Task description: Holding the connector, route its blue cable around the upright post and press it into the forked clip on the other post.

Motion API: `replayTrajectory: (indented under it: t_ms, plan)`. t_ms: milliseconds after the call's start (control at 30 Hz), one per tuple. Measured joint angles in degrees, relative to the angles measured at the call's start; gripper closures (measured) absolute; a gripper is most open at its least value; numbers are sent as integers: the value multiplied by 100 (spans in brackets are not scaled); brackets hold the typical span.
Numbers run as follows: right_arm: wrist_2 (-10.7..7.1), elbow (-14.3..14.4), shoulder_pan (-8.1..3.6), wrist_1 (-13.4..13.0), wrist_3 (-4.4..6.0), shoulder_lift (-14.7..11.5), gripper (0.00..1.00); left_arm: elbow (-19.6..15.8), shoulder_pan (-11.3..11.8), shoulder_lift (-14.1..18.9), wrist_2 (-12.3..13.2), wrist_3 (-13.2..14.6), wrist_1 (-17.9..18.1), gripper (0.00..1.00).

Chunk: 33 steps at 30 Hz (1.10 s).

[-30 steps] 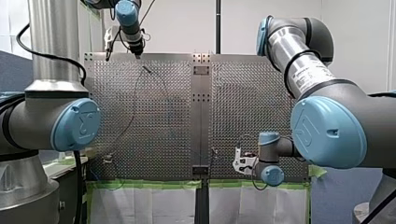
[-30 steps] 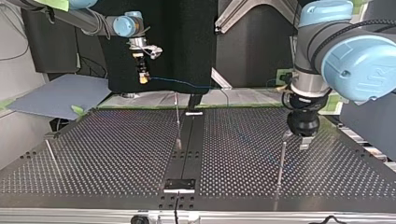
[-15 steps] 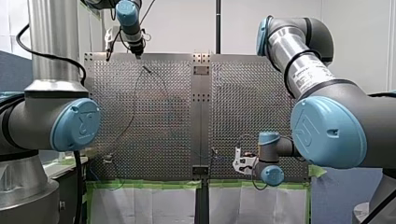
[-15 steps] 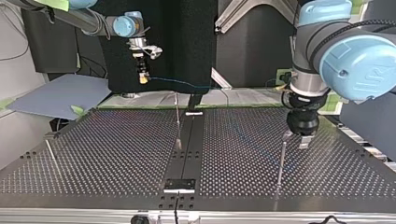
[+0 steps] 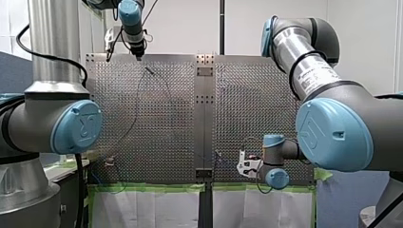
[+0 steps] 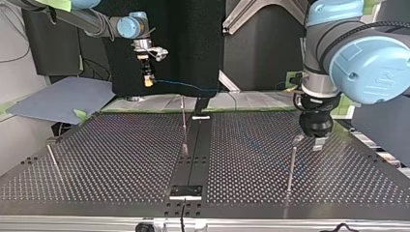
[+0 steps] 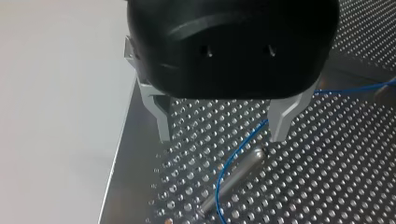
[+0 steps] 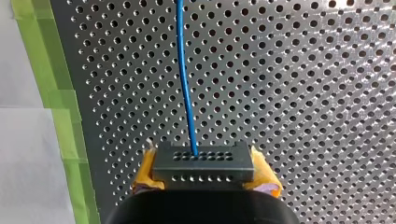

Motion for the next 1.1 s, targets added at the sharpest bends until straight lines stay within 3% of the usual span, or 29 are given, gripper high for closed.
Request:
replayTrajectory:
  t_ms: [300, 567, 800, 1100]
  plan:
    - [0, 0, 1, 7, 0, 0, 100, -2, -26, 1, -286, -1, -17, 0]
    - [0, 1, 2, 51, -5, 0, 100, -2, -116, 3, -162, 150, 104, 0]
    - [4, 0, 1, 78, 24, 0, 100, -99, -348, -11, 105, 413, 405, 0]
    - [0, 0, 6, 142, 50, 0, 100, -137, -768, -339, -217, 632, 829, 0]
